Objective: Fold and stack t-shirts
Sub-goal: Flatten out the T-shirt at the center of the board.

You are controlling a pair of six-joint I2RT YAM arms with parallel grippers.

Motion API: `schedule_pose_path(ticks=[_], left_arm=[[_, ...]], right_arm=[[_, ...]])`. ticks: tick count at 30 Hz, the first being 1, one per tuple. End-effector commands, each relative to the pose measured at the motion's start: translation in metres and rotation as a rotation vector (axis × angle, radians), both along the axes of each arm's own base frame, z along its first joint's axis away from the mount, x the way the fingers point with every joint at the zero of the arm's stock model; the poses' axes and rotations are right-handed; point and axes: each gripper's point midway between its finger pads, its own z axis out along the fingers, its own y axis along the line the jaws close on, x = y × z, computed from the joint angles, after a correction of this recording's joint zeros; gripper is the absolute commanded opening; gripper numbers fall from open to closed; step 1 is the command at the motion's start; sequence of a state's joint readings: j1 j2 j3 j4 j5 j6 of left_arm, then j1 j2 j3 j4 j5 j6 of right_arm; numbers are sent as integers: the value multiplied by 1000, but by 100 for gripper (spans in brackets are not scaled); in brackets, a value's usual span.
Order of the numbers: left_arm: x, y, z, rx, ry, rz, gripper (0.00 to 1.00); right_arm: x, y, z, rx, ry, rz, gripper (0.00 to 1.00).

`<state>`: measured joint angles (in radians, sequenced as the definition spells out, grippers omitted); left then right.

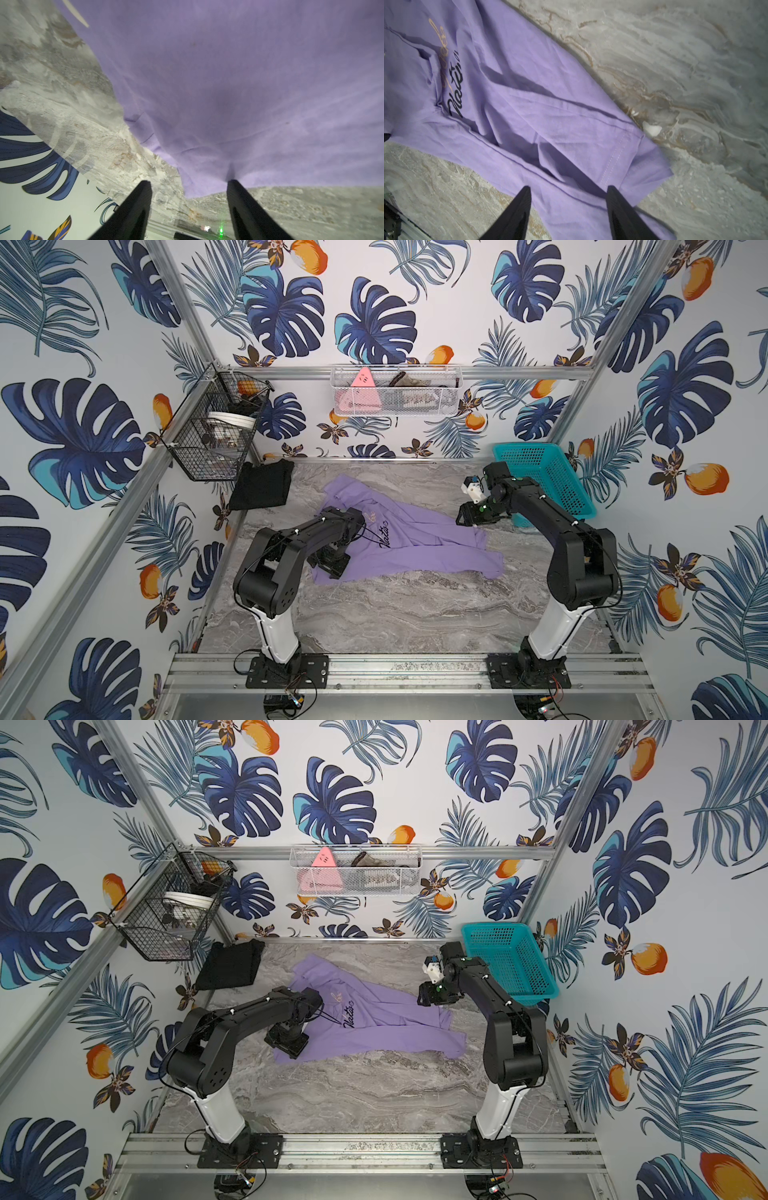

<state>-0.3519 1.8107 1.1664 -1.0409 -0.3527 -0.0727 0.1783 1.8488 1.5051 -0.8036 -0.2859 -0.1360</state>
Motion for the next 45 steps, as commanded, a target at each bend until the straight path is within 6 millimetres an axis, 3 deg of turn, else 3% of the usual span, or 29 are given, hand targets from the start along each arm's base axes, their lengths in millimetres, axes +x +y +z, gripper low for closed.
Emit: schedule_pose_path(ticks=[1,3,5,6,7,8,11,14,17,22,27,32,33,35,39,45], left_arm=[[5,11,12,62,-29,-19,77],[12,-1,22,-1,-43,-1,78],[25,-20,38,-91,-76,5,63],[34,-26,47,-118,-110,9,51],[44,-29,55,-124,-136,14,17],[52,-31,59,-128,-159,23,0],[75,-42,56,-152,-197,46,0],[94,-61,24,-217,-173,72,0],[99,-70,-11,-221,-90,92,0],[75,-36,-43,-27,15,74,0],[35,-7,-41,76,61,29,0],[12,5,-29,83,41,4,0],[11,5,-28,76,38,3,0],[14,4,-25,74,28,5,0],[20,3,-25,82,25,8,0],[19,0,-27,64,28,14,0]], right_arm=[[23,11,15,29,-68,14,62],[33,13,18,28,-85,16,61],[39,11,18,14,-95,4,50],[42,9,19,4,-101,-6,42],[43,9,18,2,-103,-9,32],[43,9,18,3,-101,-8,24],[43,9,18,3,-101,-13,18],[42,9,20,9,-100,-13,16],[41,8,25,5,-107,-15,16],[36,6,30,0,-121,-20,15],[27,6,31,10,-116,-12,15],[21,3,20,-16,-98,11,21],[19,4,16,-12,-84,17,26],[12,7,8,10,-46,27,46],[2,11,-9,31,16,28,62],[-1,16,-29,54,71,42,63]])
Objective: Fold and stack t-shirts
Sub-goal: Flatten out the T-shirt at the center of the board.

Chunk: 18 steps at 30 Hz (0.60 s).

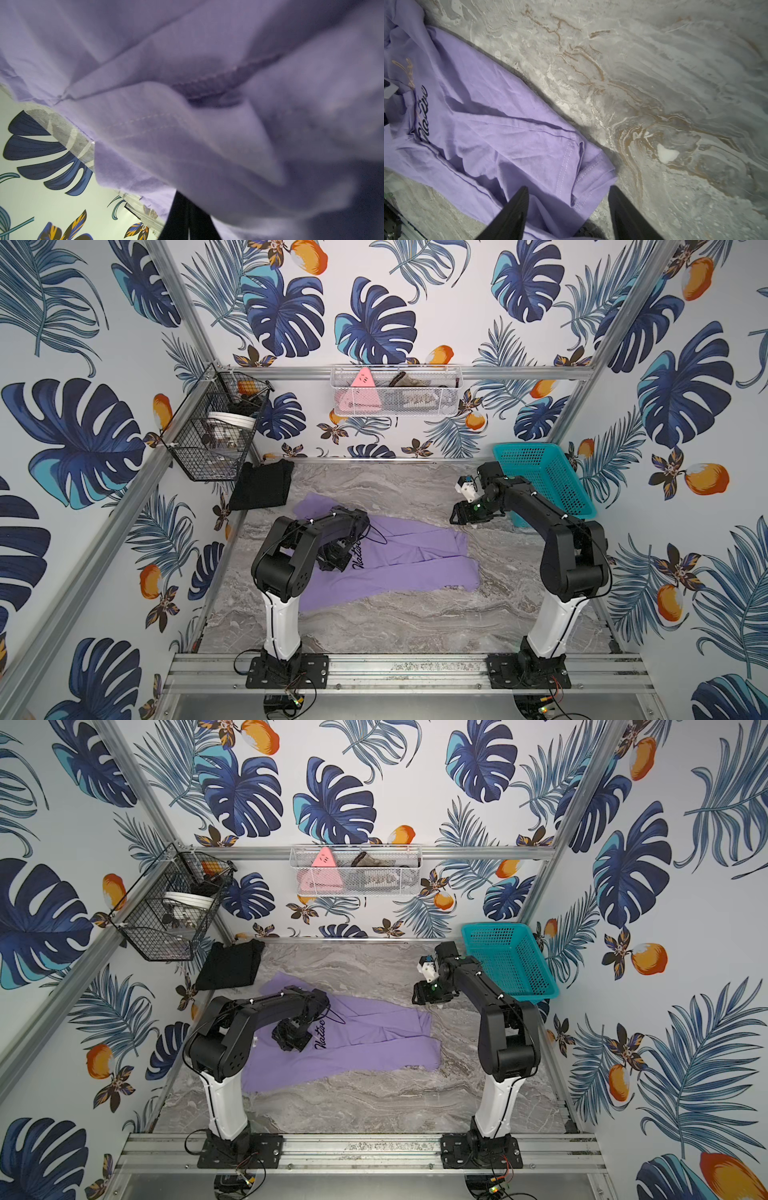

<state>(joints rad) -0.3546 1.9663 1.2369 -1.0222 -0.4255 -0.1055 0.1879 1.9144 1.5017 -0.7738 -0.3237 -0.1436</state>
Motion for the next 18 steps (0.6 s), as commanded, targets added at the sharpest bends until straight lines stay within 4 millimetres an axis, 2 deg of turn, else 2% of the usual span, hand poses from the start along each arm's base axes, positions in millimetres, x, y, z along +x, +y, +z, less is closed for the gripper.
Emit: schedule_pose_path(ticks=[1,6,12,13,18], left_arm=[[0,-4,-3,-27,4,3,0],[-1,-5,-3,-31,6,4,0],[-3,-5,-2,-36,2,4,0],[-2,-5,-1,-39,1,4,0],[-3,-5,0,-41,2,5,0]], right_arm=[[-3,6,-8,29,35,13,61],[-1,8,-22,32,65,14,49],[3,12,-33,34,81,24,40],[3,12,-44,31,104,28,39],[8,13,-56,19,115,36,38]])
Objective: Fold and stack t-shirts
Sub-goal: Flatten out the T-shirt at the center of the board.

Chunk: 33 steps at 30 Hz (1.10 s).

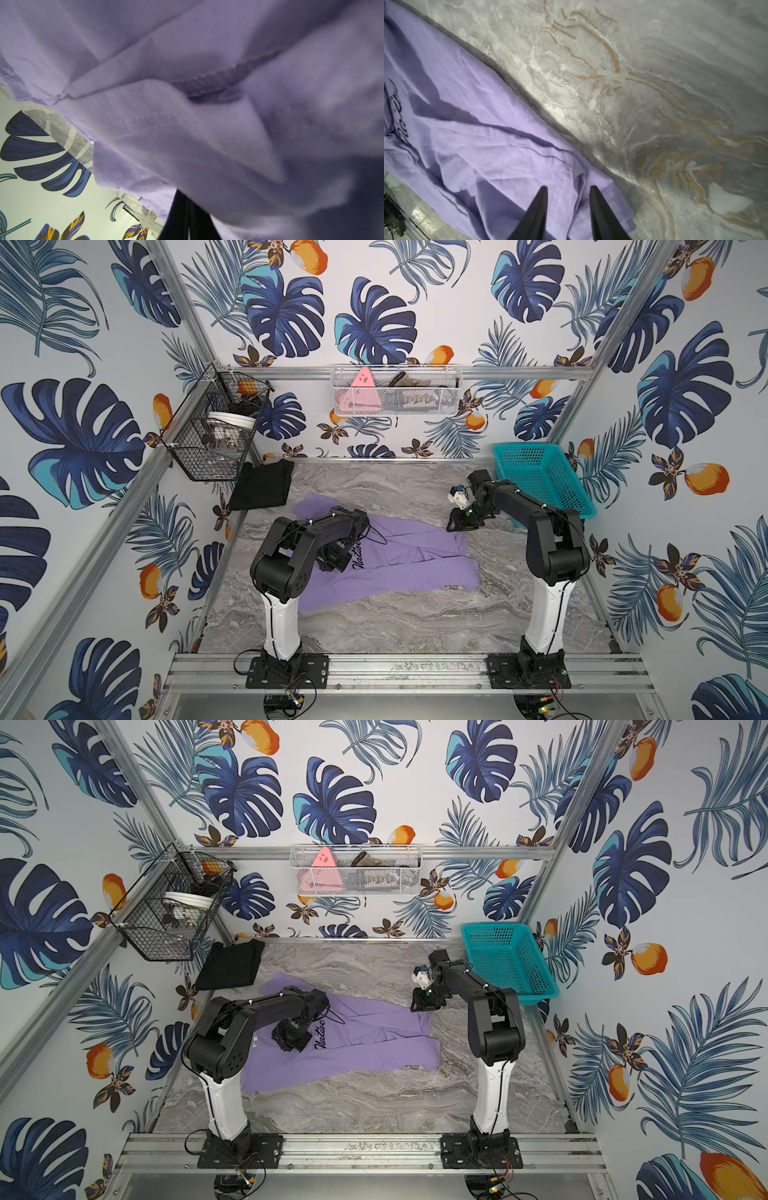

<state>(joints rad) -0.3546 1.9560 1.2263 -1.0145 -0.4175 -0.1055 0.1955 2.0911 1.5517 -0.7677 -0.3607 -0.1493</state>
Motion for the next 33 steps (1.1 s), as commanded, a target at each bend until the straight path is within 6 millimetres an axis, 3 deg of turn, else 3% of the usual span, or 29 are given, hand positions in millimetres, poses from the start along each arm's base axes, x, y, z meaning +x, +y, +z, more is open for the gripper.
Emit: schedule_pose_path(ticks=[1,5,9,15,24,33], left_arm=[[-1,-4,0,-30,5,2,0],[-1,-4,0,-28,4,1,0],[-2,-4,-2,-26,10,0,0],[0,-4,-4,-21,18,1,0],[0,-5,-5,-25,25,2,0],[-1,-4,-1,-24,13,-3,0]], right_arm=[[5,3,-1,10,-7,15,38],[7,4,-7,12,2,19,32],[11,4,-8,8,-9,26,0],[23,4,5,2,-63,34,0],[86,1,73,-15,-296,17,0],[139,-36,109,-111,-462,-45,0]])
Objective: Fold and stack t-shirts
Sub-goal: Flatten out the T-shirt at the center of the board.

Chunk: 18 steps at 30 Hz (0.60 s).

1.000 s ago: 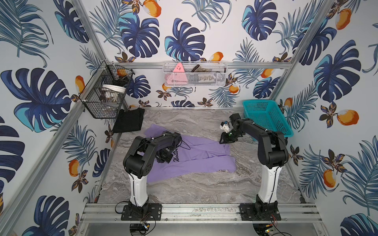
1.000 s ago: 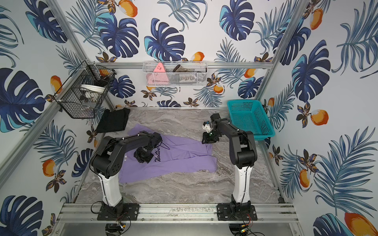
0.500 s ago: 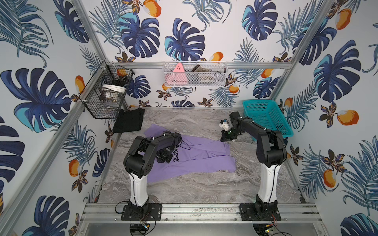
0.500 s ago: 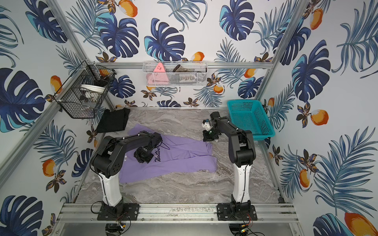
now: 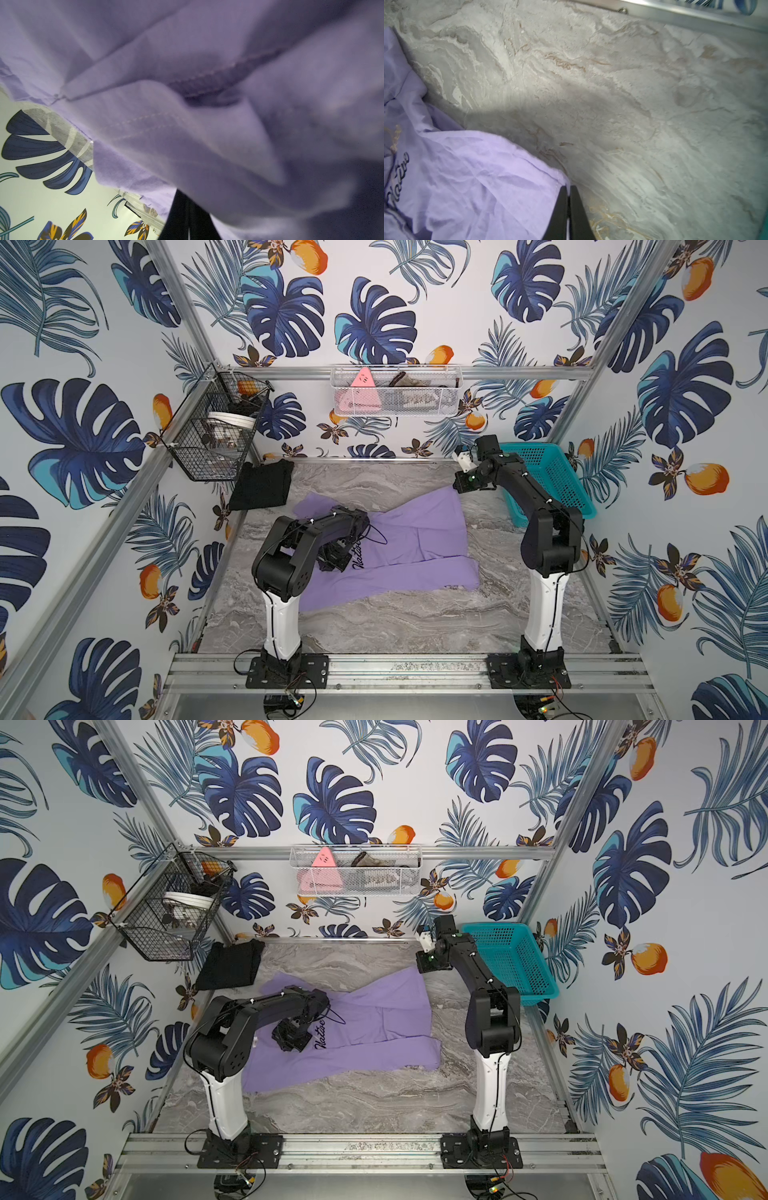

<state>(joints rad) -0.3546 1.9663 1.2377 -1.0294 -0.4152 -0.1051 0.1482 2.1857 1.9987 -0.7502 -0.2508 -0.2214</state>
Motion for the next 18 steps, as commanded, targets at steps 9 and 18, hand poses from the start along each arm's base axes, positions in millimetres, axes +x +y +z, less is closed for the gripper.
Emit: schedule_pose_path(ticks=[9,18], left_arm=[[0,-1,7,-21,-19,-8,0],[0,0,12,-16,-27,-16,0]], right_arm=[[64,-49,6,-93,-130,-108,0],[81,-60,-17,-173,-136,-175,17]])
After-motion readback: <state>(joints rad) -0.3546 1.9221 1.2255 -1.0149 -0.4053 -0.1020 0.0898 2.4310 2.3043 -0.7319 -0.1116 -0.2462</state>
